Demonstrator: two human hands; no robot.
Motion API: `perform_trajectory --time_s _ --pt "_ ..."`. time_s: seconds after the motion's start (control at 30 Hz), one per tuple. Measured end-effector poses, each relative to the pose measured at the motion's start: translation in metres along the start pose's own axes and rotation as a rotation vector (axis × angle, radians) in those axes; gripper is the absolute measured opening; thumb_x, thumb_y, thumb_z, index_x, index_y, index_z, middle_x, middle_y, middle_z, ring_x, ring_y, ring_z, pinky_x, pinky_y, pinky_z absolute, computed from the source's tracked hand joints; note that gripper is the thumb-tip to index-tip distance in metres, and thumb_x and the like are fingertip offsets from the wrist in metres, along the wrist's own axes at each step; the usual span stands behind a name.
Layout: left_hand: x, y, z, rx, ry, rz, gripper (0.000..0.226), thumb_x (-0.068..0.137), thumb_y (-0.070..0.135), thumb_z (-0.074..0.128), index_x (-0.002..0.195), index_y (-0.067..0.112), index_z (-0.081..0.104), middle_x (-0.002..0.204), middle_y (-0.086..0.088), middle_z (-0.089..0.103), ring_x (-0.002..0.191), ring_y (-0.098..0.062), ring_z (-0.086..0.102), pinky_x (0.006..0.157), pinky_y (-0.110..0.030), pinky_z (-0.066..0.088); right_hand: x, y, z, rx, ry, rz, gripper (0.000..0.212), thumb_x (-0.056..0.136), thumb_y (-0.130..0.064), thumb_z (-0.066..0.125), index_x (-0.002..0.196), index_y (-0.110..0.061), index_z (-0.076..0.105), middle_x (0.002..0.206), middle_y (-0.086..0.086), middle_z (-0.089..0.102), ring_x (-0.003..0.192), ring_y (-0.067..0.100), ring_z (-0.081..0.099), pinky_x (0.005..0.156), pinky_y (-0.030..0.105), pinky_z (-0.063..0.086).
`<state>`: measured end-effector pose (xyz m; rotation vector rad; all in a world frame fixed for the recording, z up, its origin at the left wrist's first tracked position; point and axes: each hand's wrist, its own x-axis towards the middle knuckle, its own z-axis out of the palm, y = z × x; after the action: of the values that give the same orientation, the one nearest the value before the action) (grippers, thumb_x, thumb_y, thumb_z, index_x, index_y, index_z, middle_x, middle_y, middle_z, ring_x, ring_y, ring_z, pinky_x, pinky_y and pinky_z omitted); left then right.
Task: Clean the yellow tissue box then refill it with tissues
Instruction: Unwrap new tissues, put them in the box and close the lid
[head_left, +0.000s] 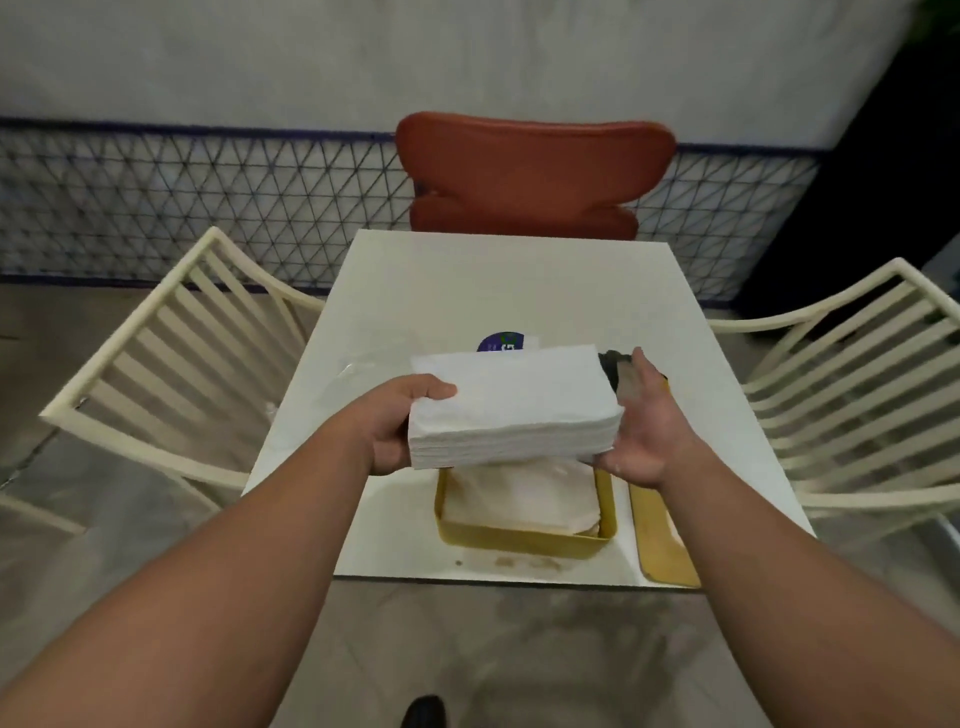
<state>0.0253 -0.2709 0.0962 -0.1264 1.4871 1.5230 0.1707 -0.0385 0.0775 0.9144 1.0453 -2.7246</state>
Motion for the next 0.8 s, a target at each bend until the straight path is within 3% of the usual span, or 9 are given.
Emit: perform_trajectory --time_s 0.13,0.23,0.3,0.37,0.4,0.5,0.57,0.67,0.8 --pt "0.019 -0.001 -0.008 0.147 -0.023 -0.049 0.028 0.08 0.017 0.067 0.107 0.011 0.067 0.109 -0.013 0.071 0.095 -0.032 0.066 0.09 -0.047 0.052 0.003 0.009 -0.006 -0.291 0.175 -0.025 0.039 0.081 -0.057 0.061 0.112 -0.034 0.068 0.123 0.006 0.066 0.114 0.032 0.061 0.097 0.054 0.046" --pt "0.029 -0.011 -0.004 0.254 0.046 -0.031 0.027 0.078 0.018 0.073 0.103 0.009 0.069 0.107 -0.012 0.072 0.093 -0.031 0.067 0.081 -0.04 0.052 0.003 0.022 -0.009 -0.436 0.326 -0.021 0.037 0.086 -0.033 0.066 0.119 -0.016 0.062 0.112 0.008 0.07 0.104 0.027 0.065 0.093 0.048 0.051" --pt "0.034 -0.017 0.001 0.325 0.109 0.01 0.023 0.074 0.021 0.077 0.091 0.007 0.068 0.1 -0.015 0.072 0.082 -0.03 0.068 0.071 -0.032 0.051 0.004 0.029 -0.01 -0.517 0.367 -0.02 0.027 0.09 -0.025 0.064 0.113 -0.011 0.063 0.104 0.006 0.073 0.097 0.024 0.067 0.089 0.044 0.053" --pt "0.036 -0.022 0.007 0.399 0.162 0.046 0.02 0.074 0.019 0.077 0.082 0.006 0.064 0.088 -0.014 0.07 0.064 -0.024 0.064 0.054 -0.021 0.045 0.007 0.034 -0.015 -0.574 0.424 -0.012 0.029 0.089 -0.02 0.065 0.114 -0.006 0.061 0.105 0.009 0.072 0.097 0.026 0.067 0.089 0.045 0.054" --pt "0.037 -0.024 0.01 0.418 0.186 0.064 0.019 0.075 0.017 0.076 0.085 0.006 0.063 0.089 -0.012 0.07 0.065 -0.022 0.063 0.051 -0.021 0.044 0.009 0.035 -0.017 -0.591 0.45 -0.008 0.033 0.088 -0.018 0.067 0.116 -0.003 0.059 0.107 0.011 0.071 0.098 0.029 0.067 0.09 0.046 0.053" --pt "0.038 -0.032 0.02 0.484 0.27 0.128 0.027 0.075 0.019 0.075 0.095 0.006 0.063 0.095 -0.008 0.067 0.077 -0.021 0.064 0.061 -0.028 0.049 0.011 0.036 -0.019 -0.657 0.496 -0.019 0.039 0.088 -0.019 0.068 0.118 0.0 0.054 0.113 0.014 0.065 0.1 0.03 0.063 0.085 0.041 0.053" --pt "0.038 -0.035 0.028 0.593 0.339 0.152 0.027 0.074 0.023 0.075 0.091 0.008 0.06 0.089 -0.005 0.063 0.079 -0.021 0.061 0.071 -0.032 0.051 0.009 0.035 -0.02 -0.74 0.523 -0.024 0.045 0.087 -0.024 0.068 0.122 -0.001 0.05 0.115 0.012 0.061 0.1 0.028 0.061 0.078 0.037 0.052" --pt "0.04 -0.039 0.035 0.81 0.403 0.139 0.018 0.075 0.02 0.069 0.081 0.005 0.06 0.08 -0.006 0.062 0.076 -0.024 0.06 0.068 -0.032 0.049 0.007 0.033 -0.019 -0.907 0.562 -0.022 0.048 0.087 -0.028 0.068 0.123 -0.003 0.049 0.118 0.01 0.057 0.102 0.028 0.058 0.086 0.04 0.052" --pt "0.042 -0.04 0.041 1.006 0.431 0.118 0.022 0.076 0.024 0.065 0.091 0.008 0.066 0.084 -0.005 0.064 0.082 -0.023 0.062 0.067 -0.029 0.05 0.007 0.033 -0.008 -1.191 0.598 -0.043 0.042 0.094 -0.025 0.058 0.125 0.001 0.049 0.121 0.014 0.054 0.112 0.032 0.053 0.094 0.04 0.047"
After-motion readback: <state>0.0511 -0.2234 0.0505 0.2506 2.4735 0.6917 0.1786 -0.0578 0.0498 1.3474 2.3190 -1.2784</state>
